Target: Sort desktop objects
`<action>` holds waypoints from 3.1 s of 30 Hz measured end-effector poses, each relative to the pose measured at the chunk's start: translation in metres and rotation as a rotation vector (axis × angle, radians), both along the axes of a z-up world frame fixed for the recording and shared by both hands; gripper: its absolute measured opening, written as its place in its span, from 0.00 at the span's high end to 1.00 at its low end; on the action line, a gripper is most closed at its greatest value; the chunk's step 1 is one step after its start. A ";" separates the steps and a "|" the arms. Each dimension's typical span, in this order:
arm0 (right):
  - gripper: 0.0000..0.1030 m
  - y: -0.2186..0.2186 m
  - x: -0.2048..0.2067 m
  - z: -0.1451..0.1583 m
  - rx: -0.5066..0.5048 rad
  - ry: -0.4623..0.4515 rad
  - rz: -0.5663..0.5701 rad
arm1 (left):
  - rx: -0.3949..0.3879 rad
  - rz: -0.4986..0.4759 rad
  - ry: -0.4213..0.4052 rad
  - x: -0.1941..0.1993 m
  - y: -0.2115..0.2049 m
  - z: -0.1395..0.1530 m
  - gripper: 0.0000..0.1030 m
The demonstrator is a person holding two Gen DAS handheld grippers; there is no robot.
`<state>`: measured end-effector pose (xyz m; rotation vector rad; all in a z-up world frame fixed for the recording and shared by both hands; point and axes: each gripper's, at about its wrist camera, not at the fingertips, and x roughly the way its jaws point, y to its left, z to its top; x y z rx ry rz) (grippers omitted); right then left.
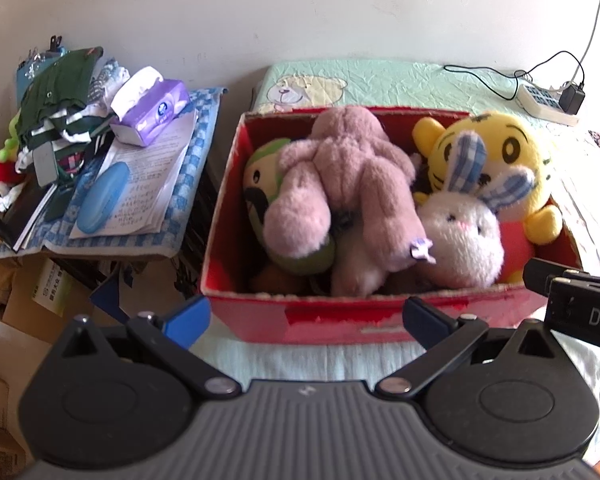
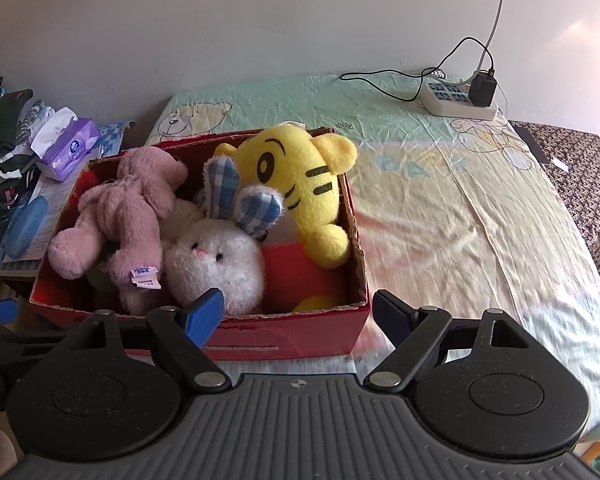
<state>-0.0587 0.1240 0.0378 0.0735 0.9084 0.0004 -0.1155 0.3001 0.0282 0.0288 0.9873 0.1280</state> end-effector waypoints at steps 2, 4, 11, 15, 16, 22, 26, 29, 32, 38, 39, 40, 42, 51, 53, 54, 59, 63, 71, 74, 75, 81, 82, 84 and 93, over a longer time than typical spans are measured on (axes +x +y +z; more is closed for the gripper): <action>0.18 -0.002 -0.007 -0.002 0.000 0.005 0.001 | 0.001 -0.001 0.012 -0.005 -0.003 -0.004 0.01; 0.18 -0.003 -0.014 -0.005 -0.001 0.011 0.006 | 0.004 -0.002 0.029 -0.010 -0.006 -0.010 0.01; 0.18 -0.011 -0.031 -0.023 -0.001 0.073 0.012 | 0.012 -0.010 0.095 -0.027 -0.019 -0.028 0.01; 0.18 -0.013 -0.036 -0.028 0.013 0.095 0.018 | 0.025 0.001 0.107 -0.034 -0.022 -0.033 0.01; 0.18 -0.013 -0.037 -0.029 0.014 0.101 0.023 | 0.027 0.005 0.113 -0.035 -0.022 -0.034 0.01; 0.18 -0.006 -0.036 -0.028 0.029 0.096 0.059 | 0.041 0.037 0.115 -0.037 -0.016 -0.033 0.01; 0.18 -0.002 -0.031 -0.020 0.040 0.076 0.074 | 0.041 0.052 0.086 -0.036 -0.010 -0.023 0.01; 0.18 0.001 -0.026 -0.013 0.042 0.054 0.079 | 0.046 0.055 0.062 -0.032 -0.008 -0.015 0.01; 0.18 0.002 -0.019 -0.006 0.032 0.033 0.081 | 0.048 0.052 0.041 -0.024 -0.007 -0.009 0.01; 0.18 0.002 -0.006 0.002 0.021 -0.001 0.065 | 0.045 0.036 -0.004 -0.007 -0.008 -0.001 0.01; 0.18 0.002 -0.004 0.002 0.019 -0.004 0.061 | 0.048 0.041 -0.012 -0.005 -0.009 -0.001 0.01; 0.18 0.001 -0.001 0.003 0.018 -0.007 0.057 | 0.049 0.043 -0.018 -0.003 -0.009 0.000 0.01; 0.18 0.001 0.004 0.004 0.015 -0.012 0.053 | 0.044 0.041 -0.028 0.001 -0.009 0.001 0.01; 0.18 0.007 0.020 0.001 -0.012 -0.031 0.053 | 0.027 0.052 -0.053 0.019 0.001 -0.001 0.01; 0.18 0.009 0.025 -0.001 -0.023 -0.028 0.057 | 0.029 0.055 -0.051 0.023 0.002 -0.001 0.01; 0.18 0.010 0.027 -0.001 -0.023 -0.027 0.059 | 0.031 0.056 -0.053 0.024 0.003 -0.002 0.01; 0.18 0.009 0.034 -0.001 -0.035 -0.034 0.047 | 0.016 0.039 -0.062 0.030 0.005 -0.001 0.01; 0.18 0.008 0.039 -0.004 -0.039 -0.023 0.024 | 0.026 0.035 -0.056 0.035 0.004 -0.004 0.01; 0.18 0.011 0.039 0.000 -0.058 -0.034 0.015 | 0.026 0.020 -0.049 0.042 0.003 -0.002 0.01; 0.18 0.008 0.039 0.000 -0.053 -0.033 0.004 | 0.033 0.012 -0.053 0.043 0.000 -0.001 0.01; 0.18 0.007 0.039 0.000 -0.051 -0.031 -0.002 | 0.035 0.010 -0.053 0.044 0.000 -0.001 0.01; 0.18 0.003 0.038 0.001 -0.035 -0.018 -0.011 | 0.022 0.021 -0.050 0.046 0.000 0.002 0.01; 0.18 0.002 0.038 0.001 -0.033 -0.017 -0.011 | 0.022 0.021 -0.056 0.045 -0.001 0.003 0.01; 0.18 0.001 0.037 0.002 -0.031 -0.018 -0.012 | 0.025 0.012 -0.074 0.042 -0.004 0.006 0.01; 0.18 -0.012 0.029 0.007 -0.020 -0.024 -0.059 | 0.052 -0.034 -0.111 0.033 -0.014 0.019 0.01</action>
